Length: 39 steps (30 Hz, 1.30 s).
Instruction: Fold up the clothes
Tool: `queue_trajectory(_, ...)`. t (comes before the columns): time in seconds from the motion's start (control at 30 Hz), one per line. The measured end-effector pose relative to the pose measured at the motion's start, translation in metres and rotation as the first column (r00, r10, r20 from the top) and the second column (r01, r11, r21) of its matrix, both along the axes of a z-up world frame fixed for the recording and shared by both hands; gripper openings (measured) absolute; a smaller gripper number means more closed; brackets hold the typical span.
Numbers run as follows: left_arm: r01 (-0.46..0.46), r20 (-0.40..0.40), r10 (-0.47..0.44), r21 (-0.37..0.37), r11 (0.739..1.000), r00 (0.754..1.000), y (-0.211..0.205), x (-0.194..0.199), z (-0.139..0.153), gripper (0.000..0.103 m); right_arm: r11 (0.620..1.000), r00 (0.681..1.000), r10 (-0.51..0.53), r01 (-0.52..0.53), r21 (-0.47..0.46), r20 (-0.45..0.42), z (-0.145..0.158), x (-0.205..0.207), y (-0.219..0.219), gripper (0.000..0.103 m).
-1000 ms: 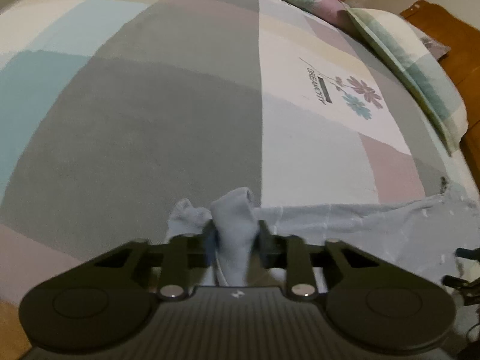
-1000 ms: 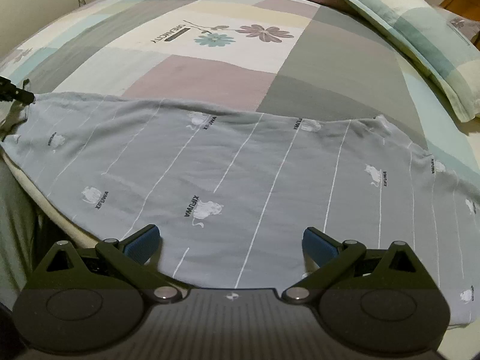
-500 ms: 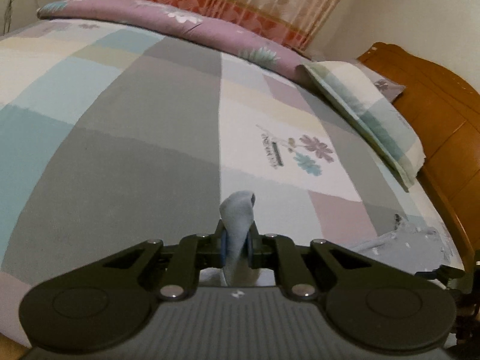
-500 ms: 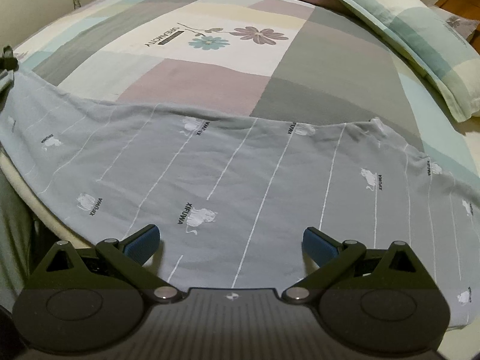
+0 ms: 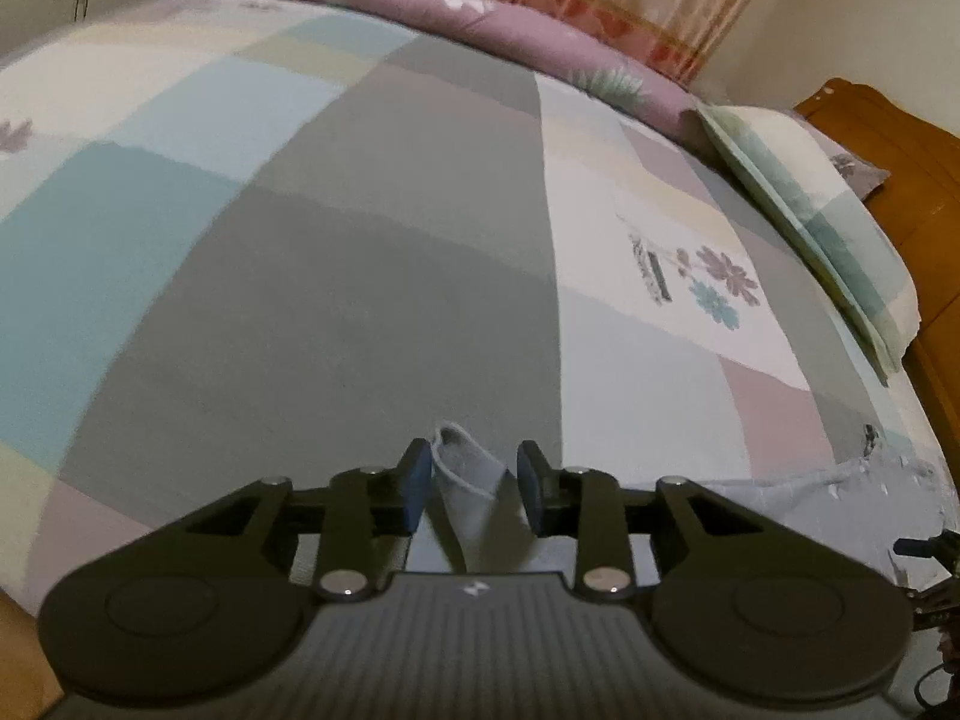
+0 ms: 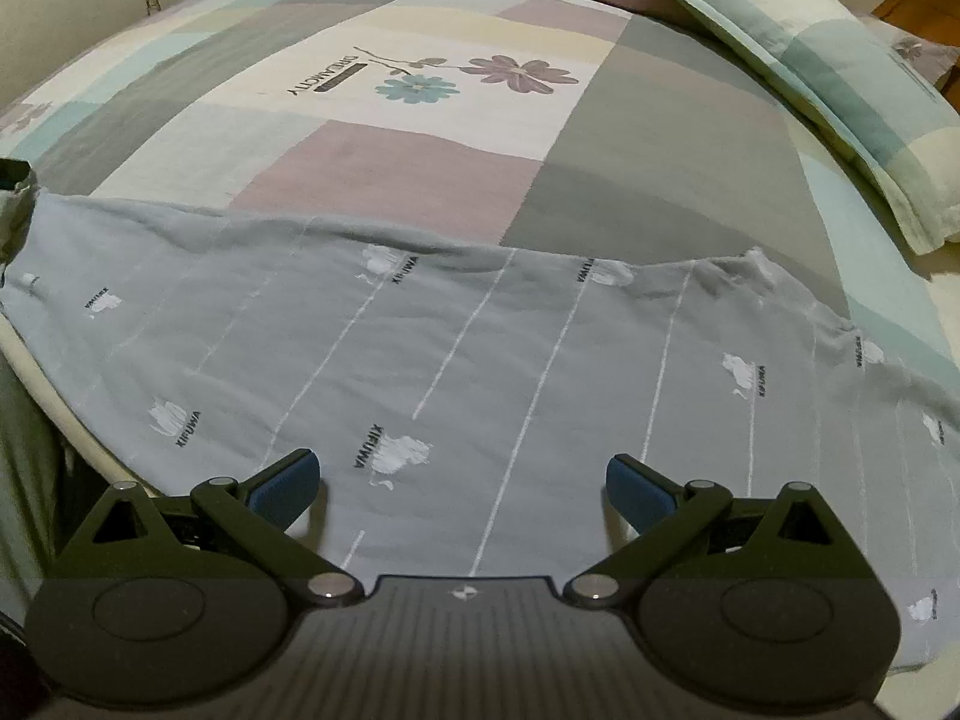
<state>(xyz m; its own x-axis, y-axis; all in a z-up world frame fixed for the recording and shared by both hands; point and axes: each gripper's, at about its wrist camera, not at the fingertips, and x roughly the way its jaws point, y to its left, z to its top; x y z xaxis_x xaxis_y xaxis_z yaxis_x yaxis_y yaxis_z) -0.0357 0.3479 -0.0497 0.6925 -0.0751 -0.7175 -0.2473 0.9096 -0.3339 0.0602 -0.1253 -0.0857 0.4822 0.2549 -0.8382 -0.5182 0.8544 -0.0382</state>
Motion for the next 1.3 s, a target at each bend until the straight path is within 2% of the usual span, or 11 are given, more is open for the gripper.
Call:
queue_trajectory(0.1,0.08,0.027,-0.081,0.017,0.997,0.996,-0.017,-0.001,0.007,0.045,1.0,1.0,0.01,-0.01,0.003,-0.002,-0.001,0.001,0.004,0.103)
queue_trajectory(0.3,0.137,-0.008,-0.137,0.012,0.991,0.991,-0.042,-0.009,-0.004,0.045,0.999,0.999,0.048,-0.048,0.019,0.016,0.004,0.0,0.01,0.102)
queue_trajectory(0.43,0.208,-0.071,-0.207,0.018,0.978,0.976,-0.062,-0.026,-0.015,0.051,0.992,0.993,0.116,-0.118,0.046,0.036,0.013,0.003,0.016,0.078)
queue_trajectory(0.53,0.228,-0.13,-0.209,0.151,0.962,0.969,-0.079,-0.039,-0.017,0.051,0.972,0.972,0.225,-0.229,0.046,0.072,0.024,0.001,0.037,0.071)
queue_trajectory(0.6,0.195,-0.116,-0.177,0.172,0.966,0.977,-0.075,-0.046,-0.013,0.055,0.941,0.939,0.329,-0.335,0.052,0.096,0.032,-0.005,0.054,0.063)
queue_trajectory(0.67,0.134,-0.105,-0.117,0.175,0.975,0.988,-0.066,-0.05,-0.007,0.06,0.886,0.885,0.453,-0.46,0.056,0.109,0.039,-0.014,0.077,0.058)
queue_trajectory(0.83,0.029,-0.076,-0.015,0.181,0.983,0.997,-0.051,-0.052,0.004,0.063,0.678,0.674,0.728,-0.735,0.011,0.127,0.038,-0.047,0.128,0.05)
queue_trajectory(0.97,0.017,-0.072,-0.004,0.179,0.984,0.997,-0.055,-0.056,0.005,0.065,0.576,0.57,0.816,-0.815,-0.061,0.095,0.018,-0.063,0.155,0.041)
queue_trajectory(1.13,0.033,-0.085,-0.018,0.175,0.984,0.996,-0.062,-0.063,0.003,0.066,0.533,0.529,0.846,-0.836,-0.133,0.062,0.0,-0.07,0.158,0.007)
queue_trajectory(1.17,0.032,-0.086,-0.018,0.173,0.984,0.996,-0.063,-0.064,0.003,0.066,0.529,0.526,0.848,-0.837,-0.139,0.063,0.0,-0.072,0.156,0.005)
queue_trajectory(1.3,0.051,-0.091,-0.037,0.159,0.986,0.995,-0.07,-0.065,0.001,0.067,0.57,0.563,0.822,-0.816,-0.1,0.084,0.014,-0.065,0.145,0.004)
